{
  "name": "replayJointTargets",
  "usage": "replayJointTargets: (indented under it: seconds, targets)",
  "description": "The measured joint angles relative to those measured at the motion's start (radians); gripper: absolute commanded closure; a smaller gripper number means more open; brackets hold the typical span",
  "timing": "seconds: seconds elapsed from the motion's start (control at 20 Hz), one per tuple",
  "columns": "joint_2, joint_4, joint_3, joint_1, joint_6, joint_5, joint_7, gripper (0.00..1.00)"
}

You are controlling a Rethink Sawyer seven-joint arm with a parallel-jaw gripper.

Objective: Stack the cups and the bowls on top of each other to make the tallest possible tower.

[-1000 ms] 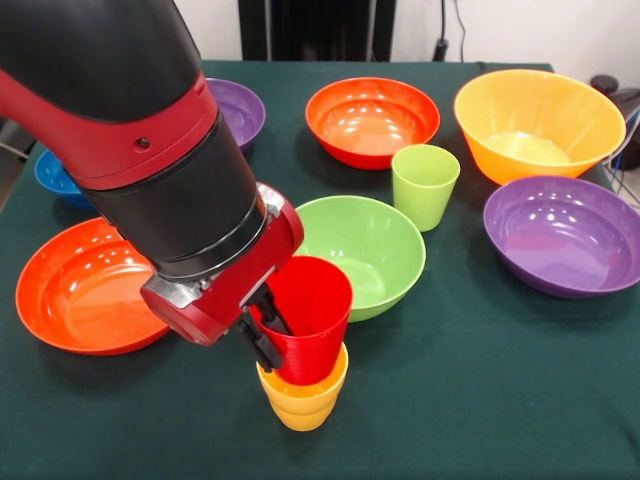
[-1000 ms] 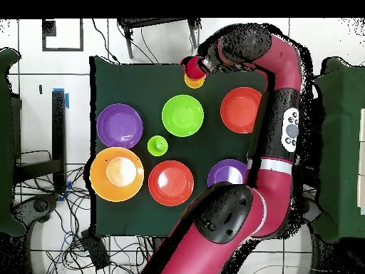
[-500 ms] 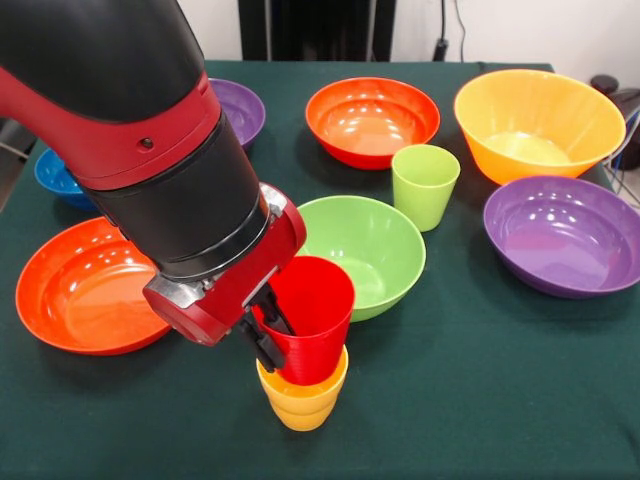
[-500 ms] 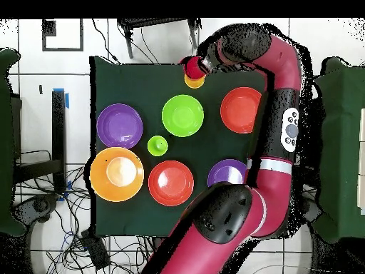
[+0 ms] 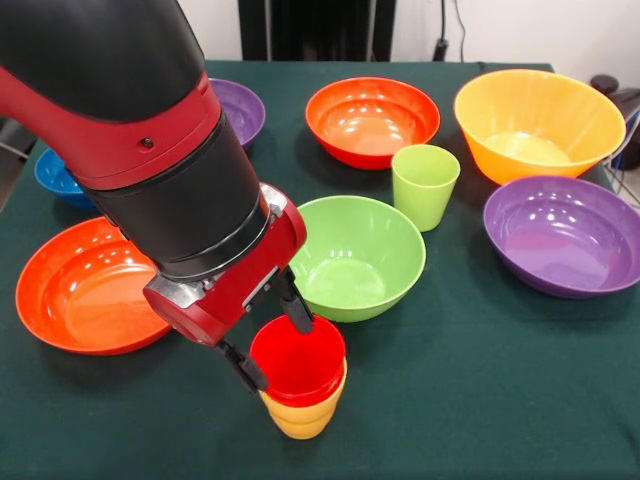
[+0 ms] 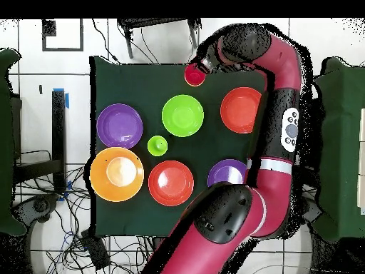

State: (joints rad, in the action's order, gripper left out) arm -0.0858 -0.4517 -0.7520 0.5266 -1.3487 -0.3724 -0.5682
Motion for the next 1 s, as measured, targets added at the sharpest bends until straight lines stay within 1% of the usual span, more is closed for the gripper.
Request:
replayJointTargets:
  seconds: [0.7, 1.0]
  targets:
    - [0.000, 0.001, 0.000, 0.000, 0.000, 0.001, 0.000, 0.00]
    - [-0.012, -0.004, 0.002, 0.000, 0.000, 0.018, 0.000, 0.00]
